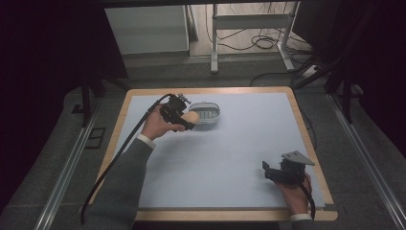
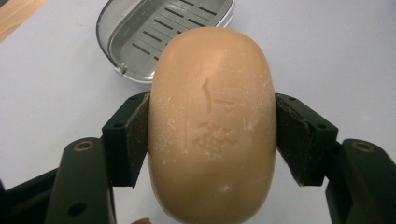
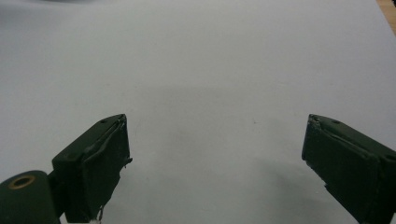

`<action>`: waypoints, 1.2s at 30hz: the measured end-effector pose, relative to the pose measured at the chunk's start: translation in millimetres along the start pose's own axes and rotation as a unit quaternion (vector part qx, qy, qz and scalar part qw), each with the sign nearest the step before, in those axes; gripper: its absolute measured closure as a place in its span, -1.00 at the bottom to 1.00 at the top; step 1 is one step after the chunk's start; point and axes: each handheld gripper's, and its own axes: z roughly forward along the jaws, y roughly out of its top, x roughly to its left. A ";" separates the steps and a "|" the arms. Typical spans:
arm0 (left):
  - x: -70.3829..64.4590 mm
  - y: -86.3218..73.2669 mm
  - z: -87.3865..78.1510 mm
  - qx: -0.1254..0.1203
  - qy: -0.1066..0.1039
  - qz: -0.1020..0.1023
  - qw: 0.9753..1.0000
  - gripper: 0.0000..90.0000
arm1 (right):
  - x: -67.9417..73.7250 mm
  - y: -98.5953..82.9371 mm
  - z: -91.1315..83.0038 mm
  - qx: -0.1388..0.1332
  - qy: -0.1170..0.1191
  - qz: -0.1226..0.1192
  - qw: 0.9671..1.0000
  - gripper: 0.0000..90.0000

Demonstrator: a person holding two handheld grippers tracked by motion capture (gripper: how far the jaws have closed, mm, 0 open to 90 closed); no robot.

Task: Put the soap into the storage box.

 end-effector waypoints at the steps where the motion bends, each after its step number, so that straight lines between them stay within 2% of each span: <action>1: 0.4 1.1 1.2 0.003 0.003 0.002 1.000 -0.28 | 0.0 0.0 0.0 0.000 0.000 0.000 1.000 -0.83; 6: 3.5 7.0 4.7 0.000 -0.007 -0.003 1.000 -0.28 | -0.1 0.1 0.3 0.000 -0.001 0.001 1.000 -0.83; 12: 6.5 18.7 10.8 0.004 -0.003 0.003 1.000 -0.28 | -0.1 0.1 0.4 0.001 -0.001 0.002 1.000 -0.83; 23: 12.0 28.1 17.9 0.009 -0.001 0.003 1.000 -0.28 | -0.4 0.1 0.4 0.002 -0.001 0.003 1.000 -0.83; 24: 12.9 29.6 17.7 0.014 0.000 0.008 1.000 -0.28 | -0.5 0.1 0.5 0.002 -0.001 0.003 1.000 -0.83; 28: 13.5 33.1 19.8 0.006 -0.002 0.005 1.000 -0.28 | -0.6 0.1 0.5 0.002 -0.001 0.003 1.000 -0.83; 30: 14.5 37.6 23.5 0.015 0.003 0.013 1.000 -0.28 | -0.6 0.1 0.4 0.002 -0.001 0.003 1.000 -0.83; 36: 16.5 46.5 34.7 0.013 -0.002 0.022 1.000 -0.28 | -0.5 0.2 0.5 0.003 -0.002 0.005 1.000 -0.82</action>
